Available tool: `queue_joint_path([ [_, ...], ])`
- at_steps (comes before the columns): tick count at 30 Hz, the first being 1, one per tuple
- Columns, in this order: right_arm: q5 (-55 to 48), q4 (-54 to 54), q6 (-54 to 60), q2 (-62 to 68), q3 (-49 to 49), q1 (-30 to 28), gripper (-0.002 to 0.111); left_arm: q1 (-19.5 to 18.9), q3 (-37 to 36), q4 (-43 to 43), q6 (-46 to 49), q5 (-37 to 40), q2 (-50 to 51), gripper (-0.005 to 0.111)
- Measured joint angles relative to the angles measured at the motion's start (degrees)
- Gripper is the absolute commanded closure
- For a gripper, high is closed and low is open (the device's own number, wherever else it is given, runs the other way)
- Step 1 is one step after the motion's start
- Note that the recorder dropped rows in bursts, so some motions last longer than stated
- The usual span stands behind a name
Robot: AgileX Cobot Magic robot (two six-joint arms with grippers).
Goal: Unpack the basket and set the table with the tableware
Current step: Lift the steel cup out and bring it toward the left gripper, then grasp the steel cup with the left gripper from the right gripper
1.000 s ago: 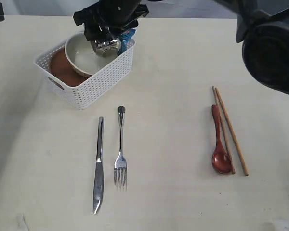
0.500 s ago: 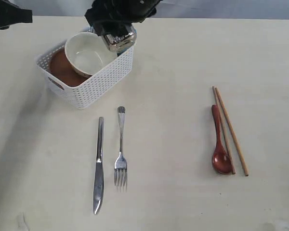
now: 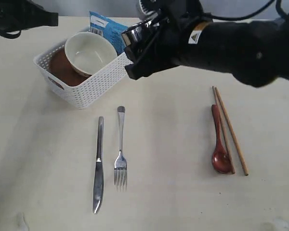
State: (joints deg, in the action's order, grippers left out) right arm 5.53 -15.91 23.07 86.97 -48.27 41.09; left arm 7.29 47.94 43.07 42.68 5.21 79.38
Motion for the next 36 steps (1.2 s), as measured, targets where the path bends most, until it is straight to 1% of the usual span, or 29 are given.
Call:
queue_joint_path([
  [3,8.3,0.9,0.1,-0.4,4.4,1.3,0.109,3.1,1.6,0.0,3.3,4.5,0.0,0.107],
  [7,18.5,3.6,0.3,-0.4,10.0,3.5,0.109,6.9,2.3,0.4,7.8,6.6,0.0,0.107],
  [10,24.3,4.9,0.5,-0.4,13.2,4.3,0.109,8.0,2.3,0.7,9.2,6.9,0.0,0.107],
  [12,27.3,5.0,0.5,-0.4,14.9,4.3,0.109,8.0,2.3,0.9,9.5,7.0,0.0,0.107],
  [17,30.4,5.0,0.5,-0.4,17.8,4.3,0.109,8.0,2.4,0.9,9.7,8.7,-0.1,0.107],
  [21,30.5,5.0,0.5,-0.4,18.3,4.3,0.109,8.0,4.0,1.6,9.7,15.2,-1.6,0.107],
  [24,30.5,5.0,0.5,-0.3,18.3,4.3,0.109,8.0,5.5,5.4,9.7,21.4,-2.3,0.107],
  [27,30.6,5.0,0.5,1.2,18.3,4.3,0.109,8.0,6.7,11.1,11.5,25.6,-2.4,0.106],
  [29,30.6,5.0,0.5,2.1,18.3,4.3,0.109,8.0,6.8,14.2,14.3,28.4,-2.4,0.100],
  [34,30.6,5.1,0.5,3.0,18.3,4.3,0.109,8.0,6.8,19.0,20.8,33.6,-2.4,0.070],
  [36,30.6,5.2,0.5,3.0,18.3,4.3,0.109,8.0,6.8,19.3,22.0,34.5,-2.4,0.063],
])
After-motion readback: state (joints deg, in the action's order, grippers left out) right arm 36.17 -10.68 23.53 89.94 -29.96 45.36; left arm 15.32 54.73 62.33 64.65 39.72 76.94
